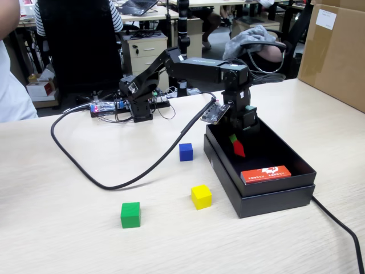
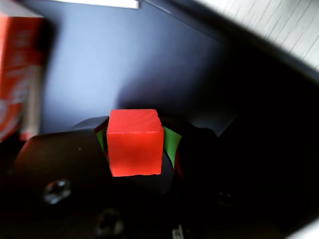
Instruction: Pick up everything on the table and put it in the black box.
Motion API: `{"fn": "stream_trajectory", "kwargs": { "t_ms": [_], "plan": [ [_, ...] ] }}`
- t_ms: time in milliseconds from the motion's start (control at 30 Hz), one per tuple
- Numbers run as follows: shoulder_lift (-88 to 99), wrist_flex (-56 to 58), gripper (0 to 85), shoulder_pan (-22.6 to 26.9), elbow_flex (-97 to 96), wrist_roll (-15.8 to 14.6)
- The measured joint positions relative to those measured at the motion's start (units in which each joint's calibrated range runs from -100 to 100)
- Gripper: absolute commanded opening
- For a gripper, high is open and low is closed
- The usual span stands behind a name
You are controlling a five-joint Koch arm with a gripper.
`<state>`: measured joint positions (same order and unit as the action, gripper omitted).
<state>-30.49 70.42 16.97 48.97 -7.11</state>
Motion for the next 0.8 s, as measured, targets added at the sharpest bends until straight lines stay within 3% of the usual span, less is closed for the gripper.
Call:
{"fn": "stream_trajectory", "kwargs": {
  "t_ms": [200, 367, 500, 600, 800],
  "plan": [
    [-0.5, 0.2, 41.5, 0.0, -2.1, 0.0],
    [6.7, 0.2, 44.1, -0.3, -4.4, -0.9],
    [27.4, 0.5, 44.1, -2.1, -4.9, -1.2],
    [46.9, 0.9, 44.4, -4.8, -22.9, -1.1],
    [63.3, 0.9, 49.5, -7.9, -36.4, -1.5]
  ]
}}
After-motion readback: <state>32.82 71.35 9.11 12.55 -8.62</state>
